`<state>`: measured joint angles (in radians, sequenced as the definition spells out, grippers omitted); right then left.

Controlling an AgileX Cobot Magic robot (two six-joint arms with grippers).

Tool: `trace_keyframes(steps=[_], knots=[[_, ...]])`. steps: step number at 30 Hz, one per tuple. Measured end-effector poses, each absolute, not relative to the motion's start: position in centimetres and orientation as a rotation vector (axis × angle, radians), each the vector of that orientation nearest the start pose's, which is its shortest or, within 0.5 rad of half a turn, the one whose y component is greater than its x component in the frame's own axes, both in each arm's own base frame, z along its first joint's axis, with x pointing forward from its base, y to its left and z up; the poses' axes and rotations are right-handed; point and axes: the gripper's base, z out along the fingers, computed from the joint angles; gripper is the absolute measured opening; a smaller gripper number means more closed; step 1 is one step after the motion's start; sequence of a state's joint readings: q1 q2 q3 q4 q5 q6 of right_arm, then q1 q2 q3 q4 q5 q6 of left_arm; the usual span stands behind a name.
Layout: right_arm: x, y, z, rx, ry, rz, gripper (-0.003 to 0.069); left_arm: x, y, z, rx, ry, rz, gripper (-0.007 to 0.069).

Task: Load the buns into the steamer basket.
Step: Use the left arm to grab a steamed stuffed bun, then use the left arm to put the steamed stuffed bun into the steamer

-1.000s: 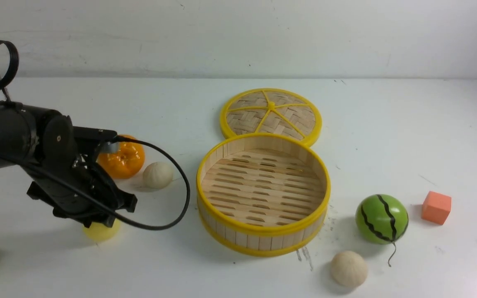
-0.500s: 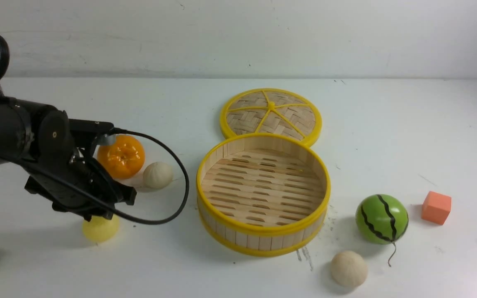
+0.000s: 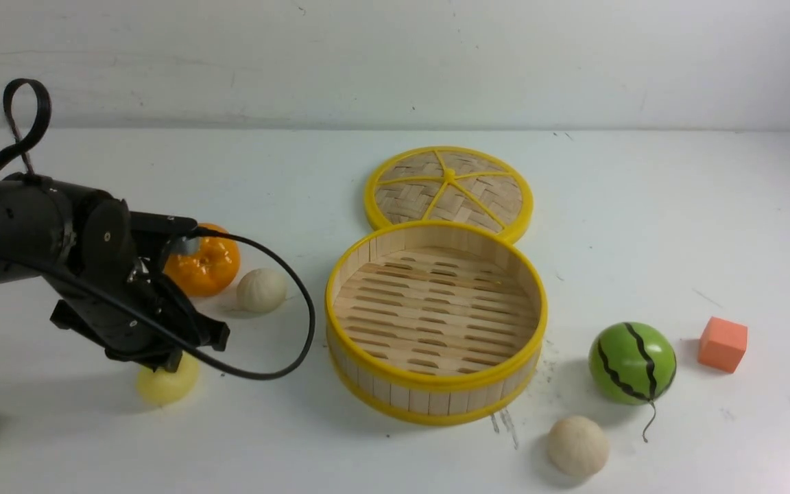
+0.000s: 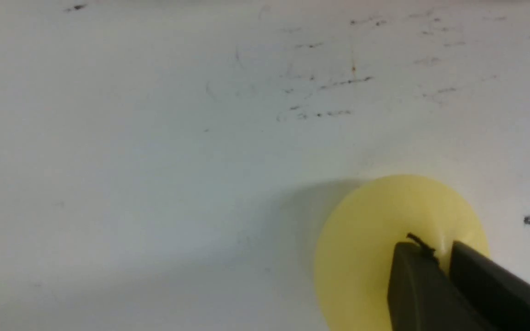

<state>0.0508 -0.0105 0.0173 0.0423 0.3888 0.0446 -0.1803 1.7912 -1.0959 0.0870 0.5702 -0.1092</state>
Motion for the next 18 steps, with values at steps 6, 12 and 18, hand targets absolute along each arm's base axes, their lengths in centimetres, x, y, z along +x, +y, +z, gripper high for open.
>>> trace_keyframes(steps=[6,12,18], knots=[[5.2,0.4,17.3,0.020,1.880,0.108,0.0239,34.8,-5.9,18.4,0.187,2.753,0.013,-0.0013],[5.2,0.4,17.3,0.020,1.880,0.108,0.0239,34.1,-7.2,22.7,0.212,2.723,-0.034,-0.0013],[5.2,0.4,17.3,0.020,1.880,0.108,0.0239,33.1,-13.3,28.0,0.428,2.559,-0.160,-0.0013]])
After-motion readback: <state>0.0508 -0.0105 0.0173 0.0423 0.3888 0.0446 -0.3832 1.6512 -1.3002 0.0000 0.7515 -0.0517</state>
